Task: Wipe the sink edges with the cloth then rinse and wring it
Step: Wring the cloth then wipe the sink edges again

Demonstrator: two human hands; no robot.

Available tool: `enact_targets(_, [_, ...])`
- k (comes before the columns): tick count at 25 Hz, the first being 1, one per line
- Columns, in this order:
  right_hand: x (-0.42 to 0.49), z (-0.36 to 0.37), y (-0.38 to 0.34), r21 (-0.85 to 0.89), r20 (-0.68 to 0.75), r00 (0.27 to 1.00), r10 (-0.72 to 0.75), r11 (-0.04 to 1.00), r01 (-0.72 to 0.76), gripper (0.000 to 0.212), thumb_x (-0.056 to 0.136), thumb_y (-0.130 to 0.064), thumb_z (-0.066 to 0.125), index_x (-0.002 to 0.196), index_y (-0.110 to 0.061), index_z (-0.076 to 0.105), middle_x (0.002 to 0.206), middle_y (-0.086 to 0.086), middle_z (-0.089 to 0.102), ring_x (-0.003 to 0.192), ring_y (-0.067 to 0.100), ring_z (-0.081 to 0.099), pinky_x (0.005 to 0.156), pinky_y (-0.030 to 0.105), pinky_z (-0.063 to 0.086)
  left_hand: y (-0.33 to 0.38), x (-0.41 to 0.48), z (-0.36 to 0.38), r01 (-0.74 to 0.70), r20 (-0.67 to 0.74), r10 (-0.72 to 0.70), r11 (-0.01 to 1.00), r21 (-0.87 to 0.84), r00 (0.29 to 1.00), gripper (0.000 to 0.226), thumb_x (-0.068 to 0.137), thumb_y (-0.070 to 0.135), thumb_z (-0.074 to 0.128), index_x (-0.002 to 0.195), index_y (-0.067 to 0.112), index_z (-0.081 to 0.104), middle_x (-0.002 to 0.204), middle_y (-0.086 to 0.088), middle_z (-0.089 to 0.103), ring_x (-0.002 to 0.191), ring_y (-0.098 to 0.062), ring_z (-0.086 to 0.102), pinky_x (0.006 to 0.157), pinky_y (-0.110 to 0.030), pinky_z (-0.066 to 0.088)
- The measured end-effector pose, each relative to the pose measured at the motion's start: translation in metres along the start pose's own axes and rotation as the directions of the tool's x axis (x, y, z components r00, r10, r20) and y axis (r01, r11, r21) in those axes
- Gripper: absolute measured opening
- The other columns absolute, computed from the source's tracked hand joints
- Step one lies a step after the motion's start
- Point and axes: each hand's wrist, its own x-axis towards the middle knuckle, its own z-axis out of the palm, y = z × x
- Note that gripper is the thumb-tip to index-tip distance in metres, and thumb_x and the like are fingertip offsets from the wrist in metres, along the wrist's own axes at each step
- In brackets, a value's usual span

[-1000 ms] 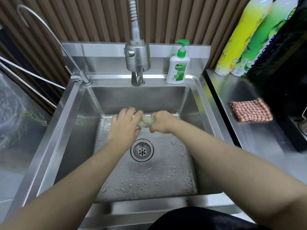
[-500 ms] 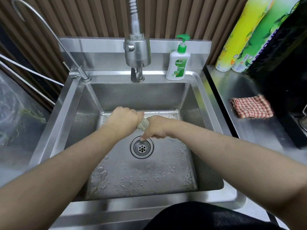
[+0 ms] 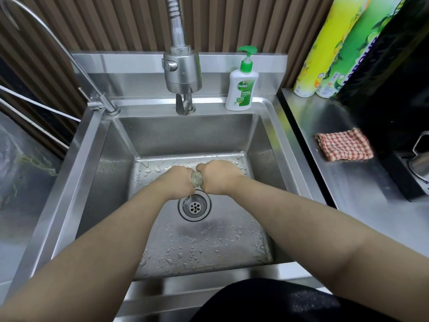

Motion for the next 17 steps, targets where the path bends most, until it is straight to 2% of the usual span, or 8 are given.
enact_targets(5, [0.000, 0.002, 0.003, -0.037, -0.015, 1.000, -0.024, 0.999, 0.023, 0.031, 0.082, -0.015, 0.050, 0.113, -0.013, 0.052, 0.097, 0.009, 0.063, 0.084, 0.031, 0.058, 0.061, 0.030, 0.039, 0.002, -0.003, -0.004, -0.007, 0.041, 0.011, 0.995, -0.099, 0.999, 0.017, 0.073, 0.009, 0.062, 0.070, 0.013, 0.046, 0.071, -0.002, 0.050, 0.062, -0.016, 0.045, 0.050, -0.026, 0.033])
enact_targets(8, [0.000, 0.013, 0.004, 0.021, -0.032, 0.999, 0.016, 1.000, -0.015, 0.027, 0.083, -0.014, 0.050, 0.110, -0.012, 0.050, 0.100, 0.010, 0.064, 0.087, 0.031, 0.060, 0.061, 0.030, 0.038, 0.002, -0.001, 0.005, -0.051, -0.027, 0.050, 0.998, -0.023, 0.998, 0.015, 0.074, 0.011, 0.061, 0.074, 0.016, 0.047, 0.080, -0.004, 0.058, 0.070, -0.020, 0.051, 0.055, -0.025, 0.037])
enact_targets(9, [0.000, 0.016, 0.006, 0.048, -0.042, 0.998, 0.044, 0.998, -0.042, 0.025, 0.084, -0.012, 0.050, 0.109, -0.012, 0.048, 0.101, 0.010, 0.063, 0.088, 0.030, 0.058, 0.061, 0.031, 0.037, 0.000, -0.001, 0.009, -0.073, -0.056, 0.071, 0.997, -0.031, 0.996, 0.018, 0.074, 0.015, 0.064, 0.077, 0.018, 0.046, 0.081, -0.002, 0.059, 0.072, -0.020, 0.051, 0.056, -0.026, 0.036])
enact_targets(10, [-0.001, 0.020, 0.008, 0.068, -0.061, 0.995, 0.072, 0.995, -0.068, 0.024, 0.085, -0.009, 0.050, 0.109, -0.011, 0.045, 0.101, 0.010, 0.061, 0.088, 0.030, 0.056, 0.061, 0.032, 0.036, -0.004, -0.001, 0.012, -0.085, -0.058, 0.078, 0.988, -0.130, 0.995, 0.023, 0.075, 0.021, 0.068, 0.080, 0.019, 0.046, 0.079, 0.001, 0.058, 0.073, -0.020, 0.052, 0.056, -0.027, 0.035])
enact_targets(11, [-0.002, 0.022, 0.011, 0.083, -0.090, 0.991, 0.098, 0.992, -0.091, 0.025, 0.085, -0.006, 0.050, 0.108, -0.011, 0.042, 0.102, 0.011, 0.059, 0.090, 0.029, 0.054, 0.062, 0.033, 0.035, -0.009, -0.002, 0.012, -0.065, -0.024, 0.060, 0.946, -0.319, 0.998, 0.027, 0.076, 0.029, 0.071, 0.086, 0.020, 0.048, 0.080, 0.004, 0.057, 0.073, -0.018, 0.052, 0.057, -0.026, 0.035])
enact_targets(13, [-0.004, 0.026, 0.016, 0.143, -0.176, 0.973, 0.149, 0.982, -0.125, 0.025, 0.084, -0.003, 0.052, 0.103, -0.012, 0.039, 0.103, 0.011, 0.054, 0.096, 0.029, 0.049, 0.064, 0.034, 0.033, -0.016, -0.010, 0.006, 0.095, 0.134, -0.004, 0.728, -0.679, 0.991, 0.036, 0.081, 0.049, 0.063, 0.104, 0.024, 0.051, 0.091, 0.002, 0.060, 0.072, -0.016, 0.058, 0.060, -0.024, 0.040])
enact_targets(15, [-0.007, 0.027, 0.021, 0.277, -0.222, 0.958, 0.182, 0.954, -0.117, 0.030, 0.082, -0.011, 0.062, 0.094, -0.017, 0.034, 0.101, 0.009, 0.052, 0.096, 0.027, 0.047, 0.066, 0.033, 0.033, -0.019, -0.014, 0.003, 0.198, 0.225, -0.035, 0.616, -0.763, 0.974, 0.041, 0.084, 0.059, 0.050, 0.106, 0.024, 0.051, 0.092, -0.005, 0.063, 0.060, -0.015, 0.059, 0.056, -0.023, 0.043])
enact_targets(17, [-0.012, 0.026, 0.025, 0.457, -0.146, 0.972, 0.183, 0.884, -0.098, 0.042, 0.079, -0.028, 0.072, 0.091, -0.018, 0.033, 0.093, 0.002, 0.051, 0.085, 0.021, 0.046, 0.066, 0.033, 0.035, -0.019, -0.015, 0.006, 0.114, 0.114, -0.035, 0.555, -0.824, 0.993, 0.029, 0.086, 0.046, 0.055, 0.097, 0.019, 0.049, 0.078, -0.007, 0.060, 0.053, -0.013, 0.052, 0.053, -0.024, 0.040])
